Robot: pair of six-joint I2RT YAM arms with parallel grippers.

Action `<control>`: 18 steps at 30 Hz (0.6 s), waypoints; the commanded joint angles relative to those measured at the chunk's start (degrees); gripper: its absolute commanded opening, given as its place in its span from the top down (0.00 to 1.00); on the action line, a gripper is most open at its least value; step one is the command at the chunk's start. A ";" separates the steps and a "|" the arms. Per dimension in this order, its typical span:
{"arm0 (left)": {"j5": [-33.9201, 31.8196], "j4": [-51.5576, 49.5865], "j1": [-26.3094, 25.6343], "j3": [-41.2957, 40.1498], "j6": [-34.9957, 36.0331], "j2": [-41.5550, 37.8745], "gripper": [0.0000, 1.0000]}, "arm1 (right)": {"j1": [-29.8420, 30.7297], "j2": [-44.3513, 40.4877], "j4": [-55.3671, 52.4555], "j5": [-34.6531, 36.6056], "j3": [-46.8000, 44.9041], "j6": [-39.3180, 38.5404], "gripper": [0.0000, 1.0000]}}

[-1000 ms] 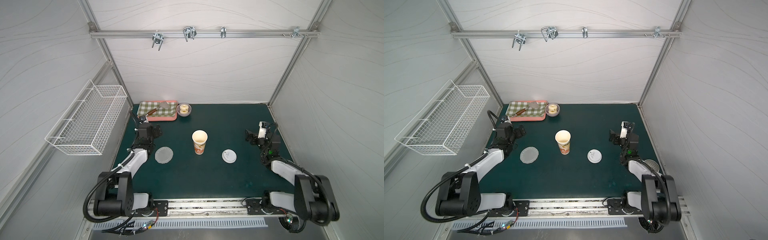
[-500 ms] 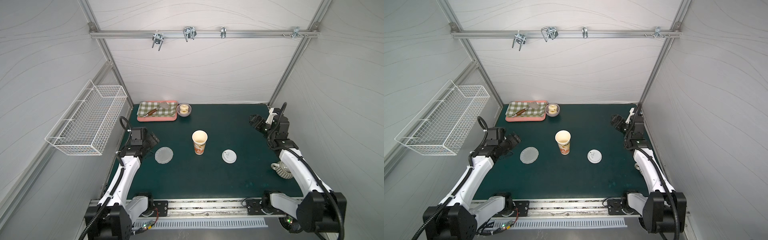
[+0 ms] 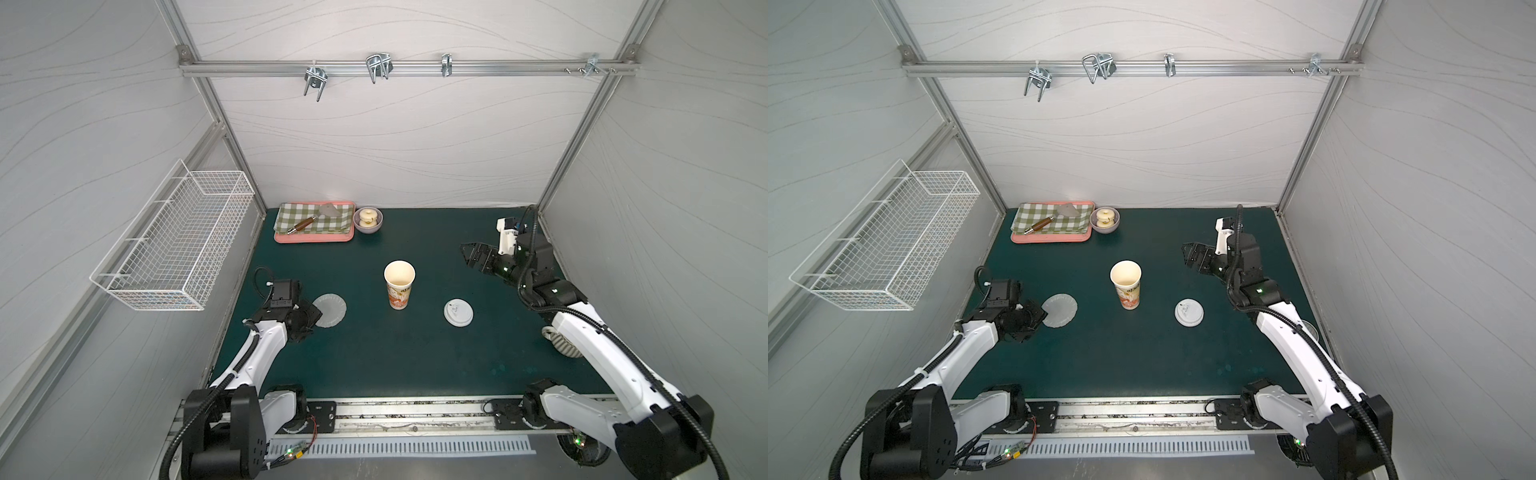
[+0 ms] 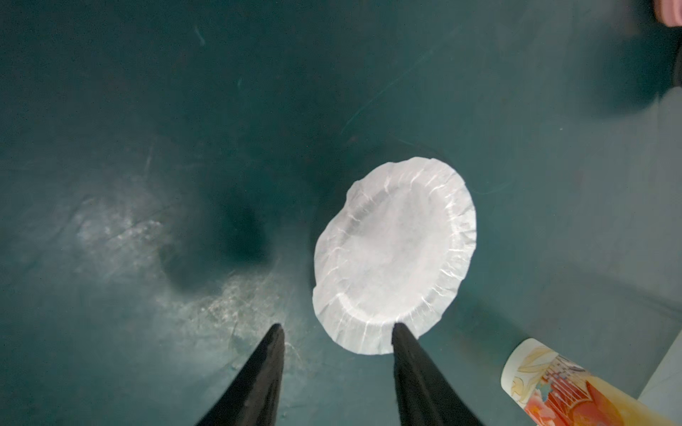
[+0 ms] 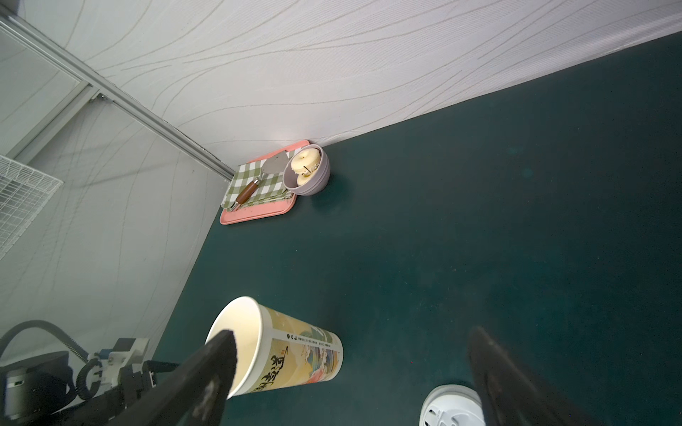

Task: Put the leak-proof paper on the milk tea cups
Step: Pick up the leak-proof paper from the center of the board.

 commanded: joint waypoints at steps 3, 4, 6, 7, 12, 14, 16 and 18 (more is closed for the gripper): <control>0.71 5.39 0.29 -0.55 -0.29 4.90 0.60 | 0.48 -1.69 -2.55 1.27 1.26 -1.69 0.01; 0.94 5.85 0.30 -0.48 -0.15 6.22 0.61 | 0.52 -1.82 -2.68 1.31 1.30 -1.83 0.01; 1.40 6.92 0.29 -0.51 0.08 8.16 0.62 | 0.61 -1.99 -2.98 1.26 1.51 -2.06 0.01; 1.53 7.62 0.30 -0.55 0.32 8.96 0.62 | 0.61 -1.97 -3.12 1.26 1.65 -2.25 0.01; 1.88 9.26 0.24 -0.11 1.26 10.15 0.82 | 0.78 -2.15 -3.44 1.26 1.53 -2.41 0.01; 1.63 9.07 0.30 0.06 1.91 9.70 0.93 | 0.87 -2.04 -3.28 1.00 1.41 -2.34 0.01; 1.42 8.47 0.26 0.23 2.40 8.71 1.00 | 1.00 -1.85 -3.39 0.83 1.48 -2.24 0.01; 1.39 7.53 0.28 0.78 2.96 7.27 1.00 | 1.13 -1.72 -3.68 0.56 1.60 -2.12 0.01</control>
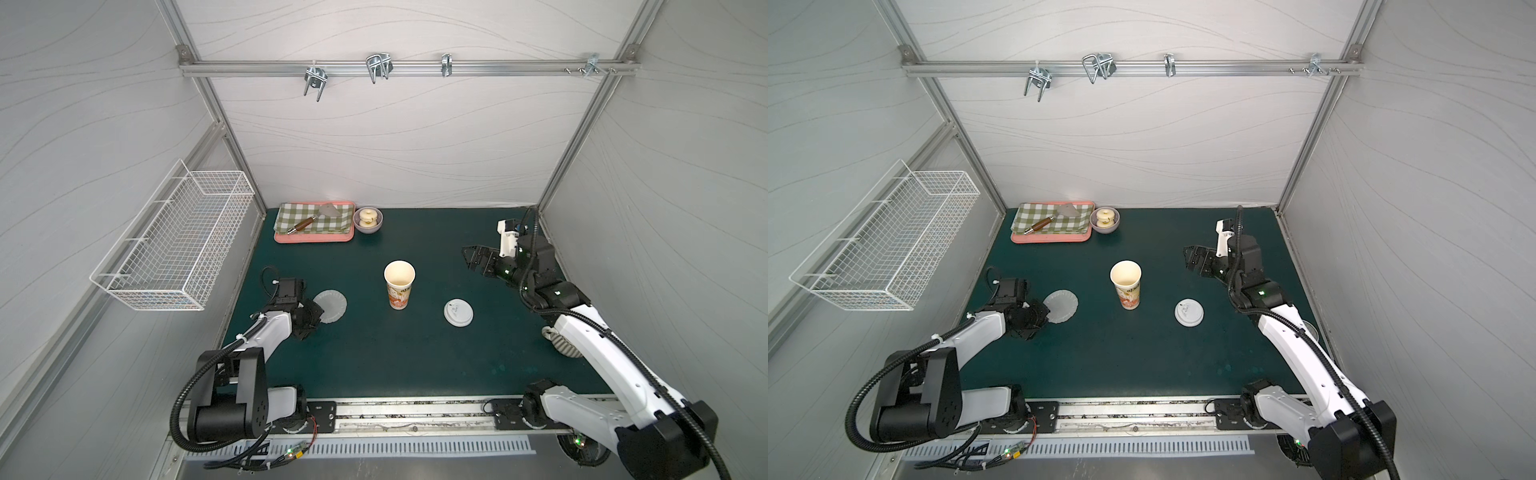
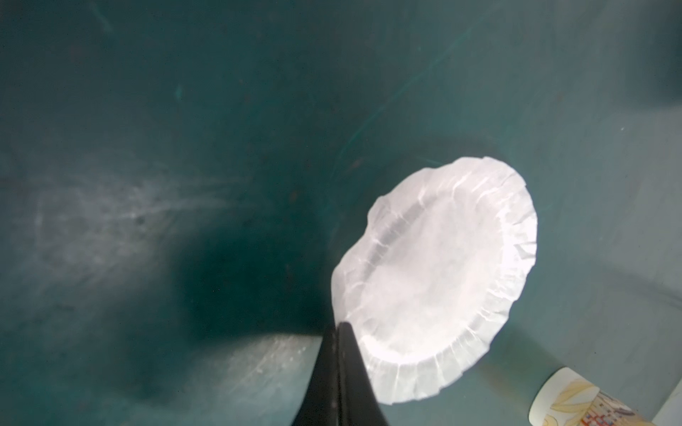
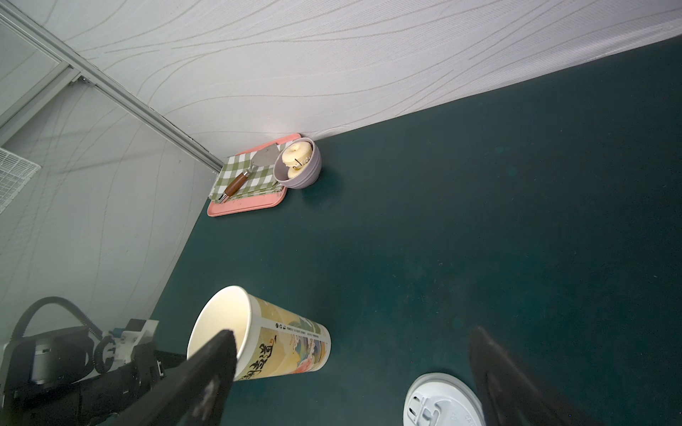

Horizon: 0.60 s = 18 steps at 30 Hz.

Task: Put the leak-proof paper on the milk tea cups
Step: Pick up the leak-proof paper from the center of the board.

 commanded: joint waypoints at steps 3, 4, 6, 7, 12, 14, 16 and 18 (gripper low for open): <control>-0.20 -3.93 0.26 3.58 2.50 -4.38 1.00 | 0.81 -0.76 -2.22 -0.40 1.89 -0.22 0.01; -0.05 -5.16 0.23 4.81 3.22 -5.45 1.00 | 0.90 -0.75 -2.86 -0.66 2.10 -0.35 0.01; 0.61 -7.33 0.25 7.16 4.10 -7.44 1.00 | 1.05 -0.91 -3.86 -1.21 2.54 -0.66 0.01; 1.41 -8.18 0.16 8.49 4.48 -8.38 1.00 | 1.12 -1.01 -4.36 -1.52 2.79 -0.92 0.01; 4.95 -10.92 -1.73 16.14 5.53 -11.58 1.00 | 1.75 -1.35 -7.62 -2.66 4.59 -1.56 0.01; 5.62 -11.79 -4.01 19.85 6.10 -12.07 1.00 | 2.07 -1.71 -8.56 -3.00 4.99 -1.55 0.01; 7.16 -11.98 -6.91 24.27 6.27 -11.72 1.00 | 2.39 -2.37 -9.12 -3.29 5.19 -1.46 0.01; 8.96 -11.37 -9.93 27.92 5.71 -10.86 1.00 | 2.60 -2.94 -9.48 -3.42 5.36 -1.52 0.01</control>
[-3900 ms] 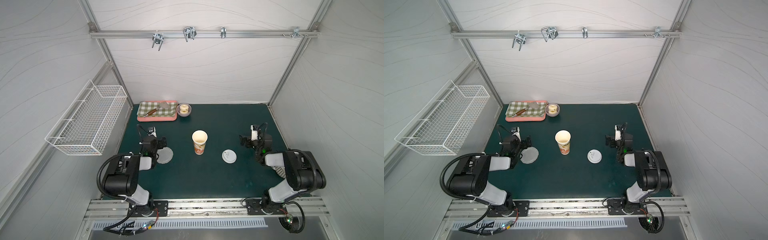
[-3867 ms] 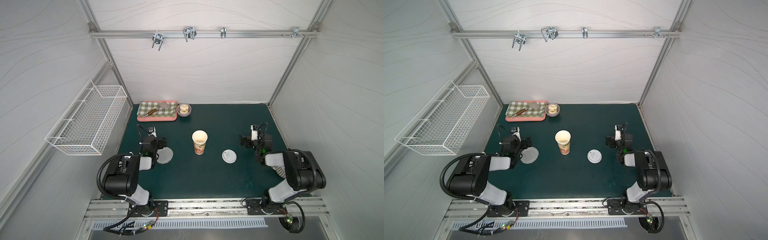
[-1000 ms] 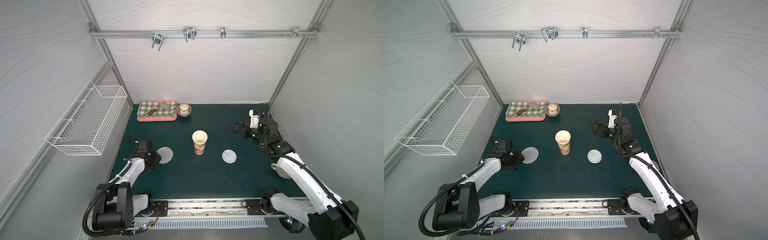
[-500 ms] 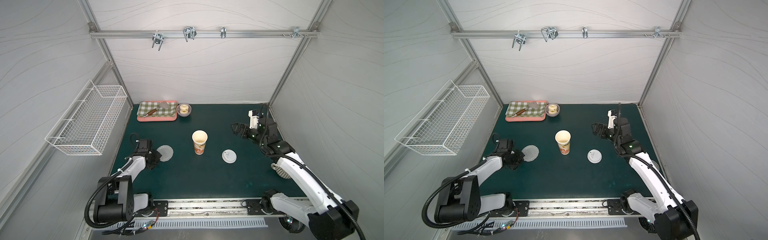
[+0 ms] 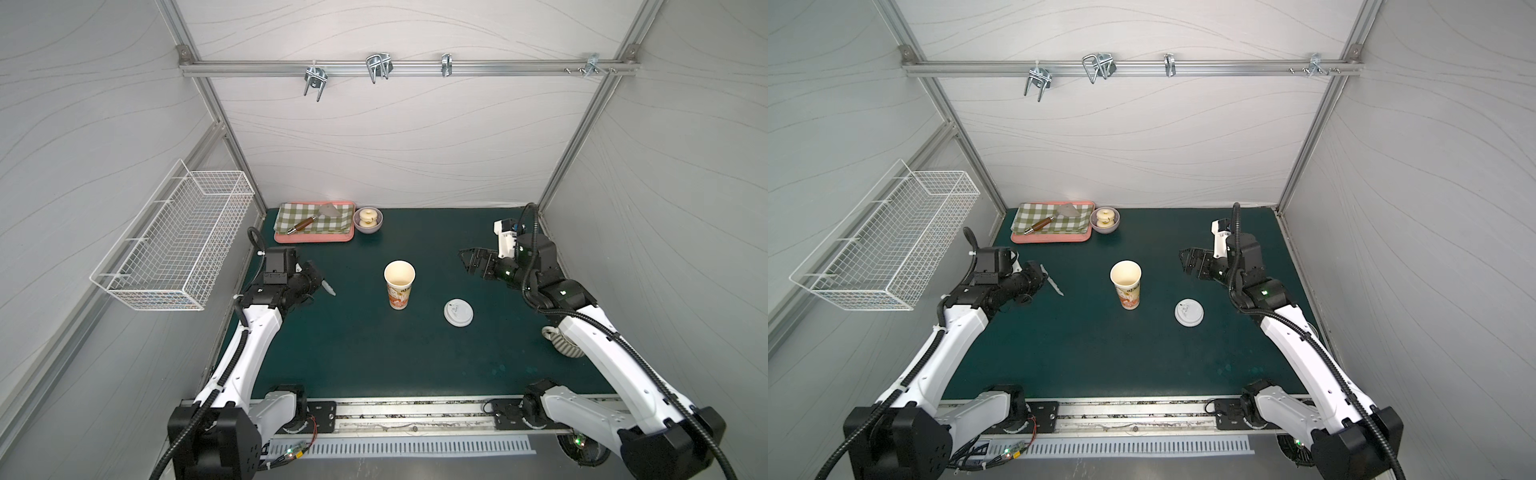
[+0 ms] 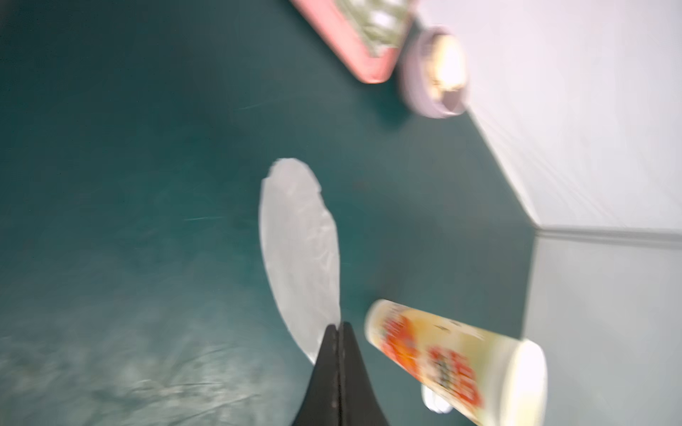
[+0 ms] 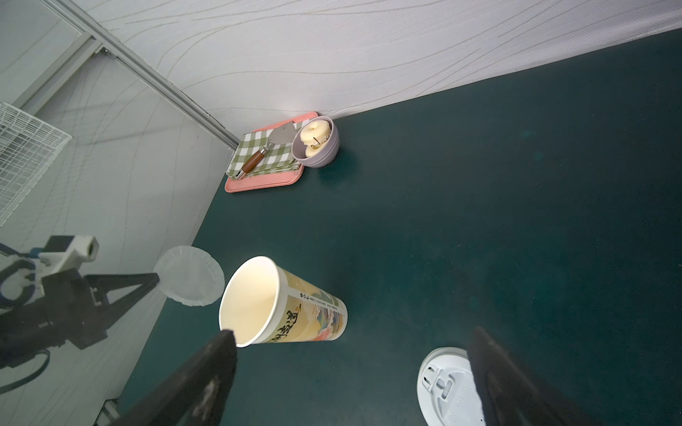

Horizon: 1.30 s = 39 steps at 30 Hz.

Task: Put the leak-proof paper on the milk tea cups
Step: Pick up the leak-proof paper from the center of the board, then place the leak-proof paper at the cup.

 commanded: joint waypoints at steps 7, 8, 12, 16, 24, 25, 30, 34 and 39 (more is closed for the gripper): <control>10.65 4.80 -14.59 15.30 -2.49 4.41 1.00 | 0.67 -3.68 -4.33 0.07 2.07 -0.44 0.01; 11.92 6.22 -15.65 15.70 -3.45 4.60 1.00 | 0.66 -3.82 -4.49 0.20 2.14 -0.74 0.01; 17.76 16.11 -18.40 13.95 -10.01 4.91 1.00 | 0.66 -4.20 -5.06 0.59 1.73 -1.37 0.01; 20.79 24.43 -18.99 8.99 -15.24 5.04 1.00 | 0.63 -4.04 -5.02 0.02 1.41 -1.24 0.01; 23.11 26.15 -19.05 2.71 -15.40 6.33 1.00 | 0.74 -3.15 -5.06 -0.70 1.46 -1.28 0.01; 23.43 26.26 -19.07 2.20 -15.35 6.39 1.00 | 0.76 -3.16 -5.06 -0.88 1.46 -1.31 0.01; 24.46 26.85 -18.99 -0.05 -15.01 7.74 1.00 | 0.78 -2.80 -4.98 -1.26 1.70 -1.19 0.01; 23.69 26.94 -18.90 -0.80 -14.23 8.90 1.00 | 0.93 -2.68 -4.98 -1.34 1.81 -1.26 0.01; 22.32 24.32 -17.81 -1.66 -12.60 9.47 1.00 | 1.01 -2.77 -5.33 -1.34 1.85 -1.68 0.01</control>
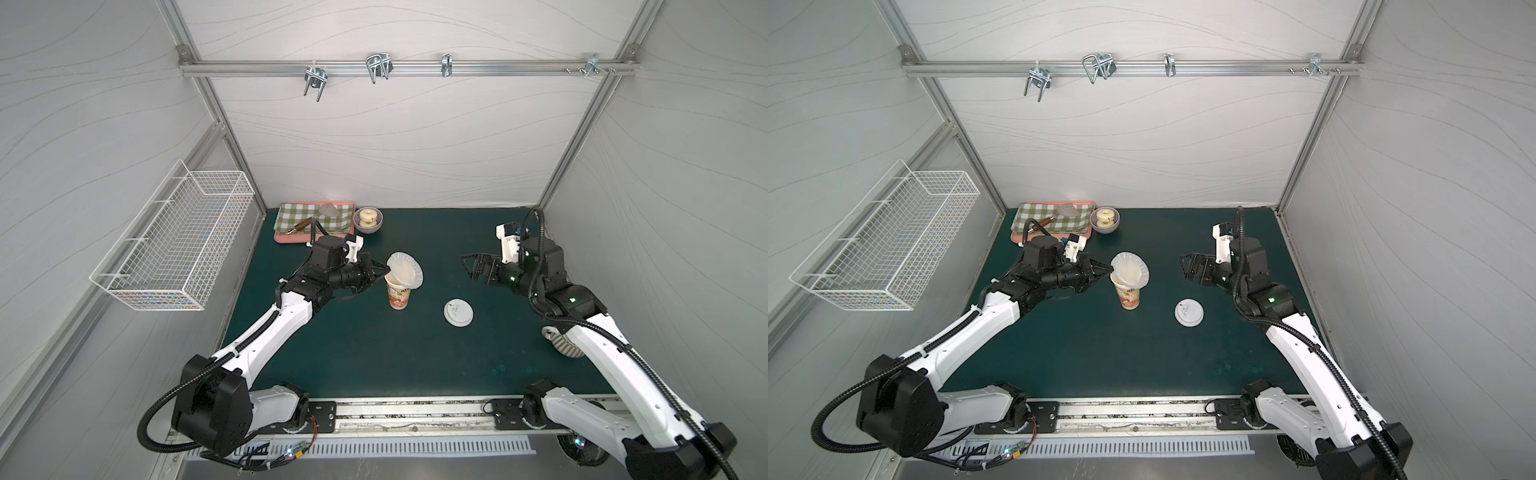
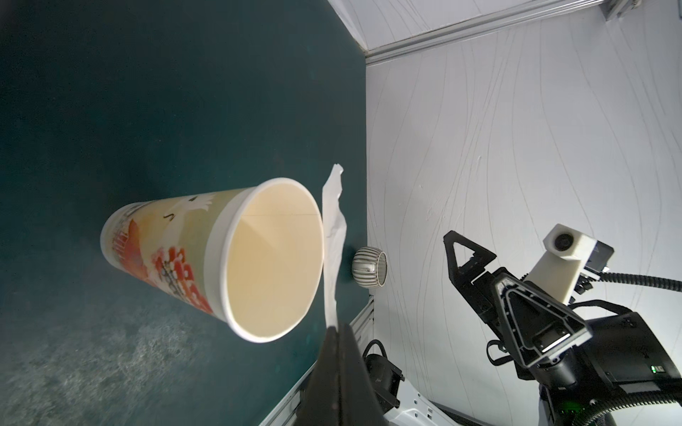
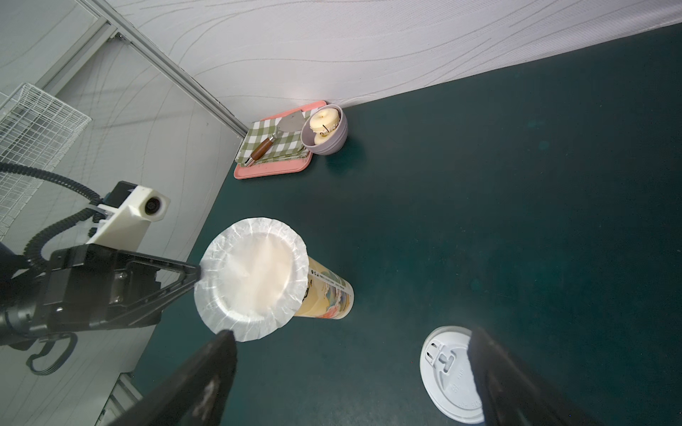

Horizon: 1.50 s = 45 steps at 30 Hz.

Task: Put the leak-proof paper on the milk tea cups
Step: Place the leak-proof paper at the cup.

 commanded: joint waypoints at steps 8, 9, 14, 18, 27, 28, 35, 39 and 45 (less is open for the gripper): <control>0.29 -0.64 3.75 -0.08 2.21 1.25 1.00 | 0.57 0.49 -0.83 -0.73 1.43 -0.77 0.01; 0.38 -1.14 3.75 0.19 2.51 1.68 1.00 | 0.56 0.54 -0.78 -0.73 1.52 -0.81 0.01; 0.90 -1.01 3.75 -0.31 2.46 2.26 1.00 | 0.60 0.65 -0.69 -0.47 1.52 -0.84 0.01; 1.06 -1.77 3.75 -0.55 2.52 1.82 1.00 | 0.67 0.90 -0.60 -0.39 1.52 -0.85 0.01; 1.17 -2.39 3.66 -1.79 2.79 0.46 1.00 | 0.67 1.16 -0.36 -0.38 1.53 -0.65 0.01; 1.32 -2.41 3.66 -1.88 2.87 0.48 1.00 | 0.63 1.20 -0.35 -0.42 1.51 -0.63 0.01; 1.11 -2.58 3.57 -2.33 3.23 0.26 1.00 | 0.90 1.11 -0.45 -0.47 1.27 -0.43 0.01; 0.82 -1.85 3.57 -2.25 3.11 0.72 1.00 | 1.07 0.95 -0.60 -0.47 1.35 -0.41 0.01; 0.82 -1.01 3.49 -0.64 2.93 1.75 1.00 | 1.24 0.65 -0.99 -0.36 1.20 -0.38 0.01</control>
